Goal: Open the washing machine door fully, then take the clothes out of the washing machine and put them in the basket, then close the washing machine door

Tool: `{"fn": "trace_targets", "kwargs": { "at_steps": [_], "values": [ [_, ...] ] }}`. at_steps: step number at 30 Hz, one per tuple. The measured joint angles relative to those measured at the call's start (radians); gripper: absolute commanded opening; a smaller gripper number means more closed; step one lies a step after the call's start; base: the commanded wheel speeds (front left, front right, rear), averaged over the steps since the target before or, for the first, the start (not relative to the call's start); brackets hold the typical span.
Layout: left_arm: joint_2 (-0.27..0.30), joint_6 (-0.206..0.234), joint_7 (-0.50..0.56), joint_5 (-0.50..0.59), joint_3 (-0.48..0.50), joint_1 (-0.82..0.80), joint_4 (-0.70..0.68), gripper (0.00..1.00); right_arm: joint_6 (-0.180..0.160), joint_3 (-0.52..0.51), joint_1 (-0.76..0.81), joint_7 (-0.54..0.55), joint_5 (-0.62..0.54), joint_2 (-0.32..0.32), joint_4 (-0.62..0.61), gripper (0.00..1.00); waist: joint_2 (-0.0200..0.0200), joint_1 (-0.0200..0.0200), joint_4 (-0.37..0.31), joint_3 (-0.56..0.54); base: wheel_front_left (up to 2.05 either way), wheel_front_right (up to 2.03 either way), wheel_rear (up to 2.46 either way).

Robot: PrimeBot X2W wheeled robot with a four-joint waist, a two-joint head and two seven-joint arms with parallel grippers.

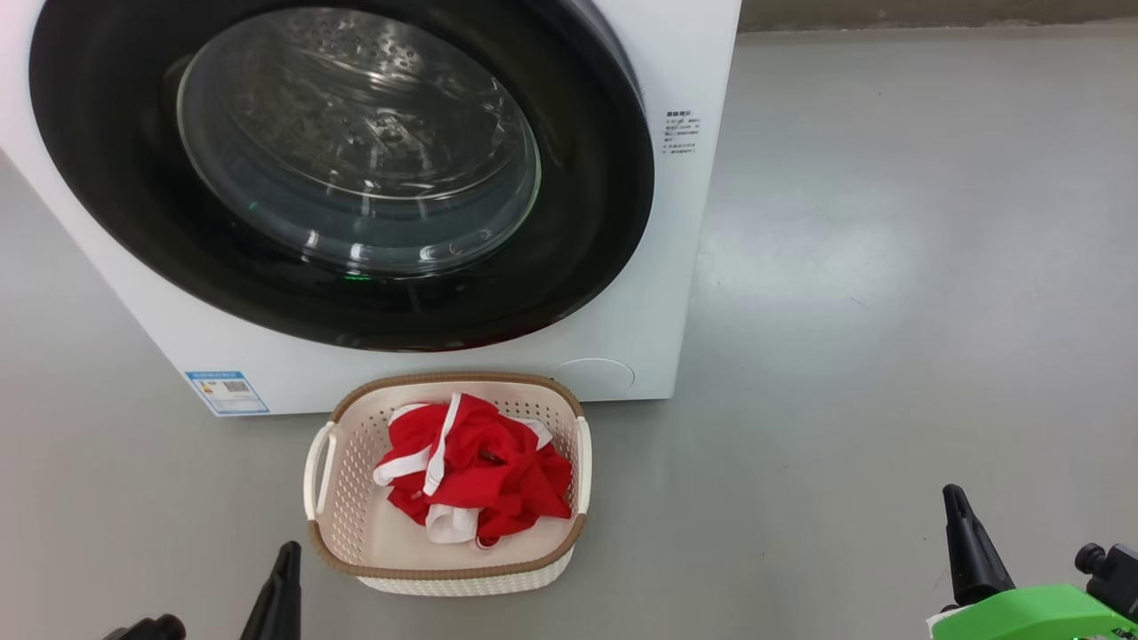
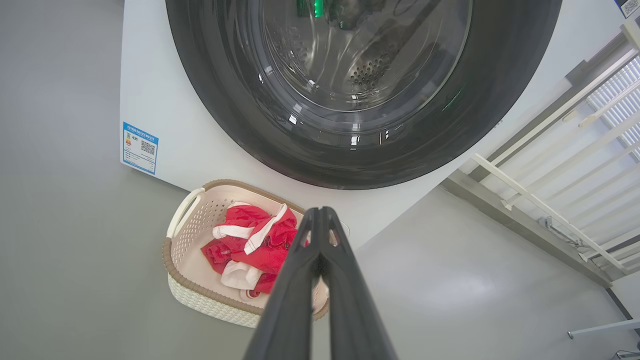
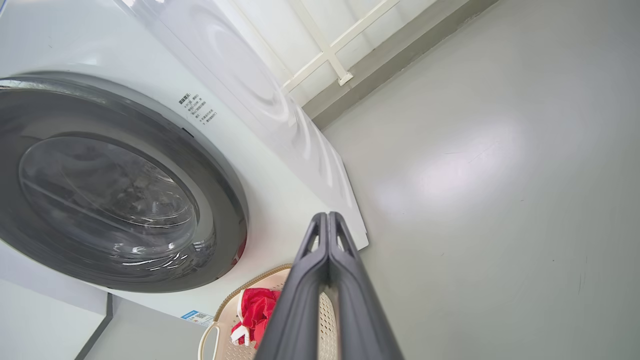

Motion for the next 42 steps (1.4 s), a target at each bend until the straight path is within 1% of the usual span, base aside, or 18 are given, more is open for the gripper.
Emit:
{"fn": "trace_targets", "kwargs": {
  "at_steps": [9, 12, 42],
  "values": [
    [-0.007, 0.0, 0.027, -0.1, 0.007, -0.002, 0.0, 0.0, 0.0, -0.002, -0.007, 0.029, 0.083, -0.001, -0.004, 0.0, -0.0001, 0.0, -0.001, -0.004, 0.0, 0.0, 0.0],
    [-0.007, 0.0, 0.03, -0.117, 0.008, -0.008, 0.0, 0.0, 0.0, -0.002, -0.014, 0.035, 0.096, -0.001, -0.005, 0.0, -0.0001, 0.0, -0.001, -0.005, 0.0, 0.0, 0.0],
    [-0.012, 0.0, 0.118, -0.433, 0.026, -0.044, -0.005, 0.0, 0.0, -0.005, -0.046, 0.122, 0.38, -0.006, -0.021, 0.0, -0.0001, 0.0, -0.004, -0.02, 0.0, 0.0, 0.0]
  ]
}}
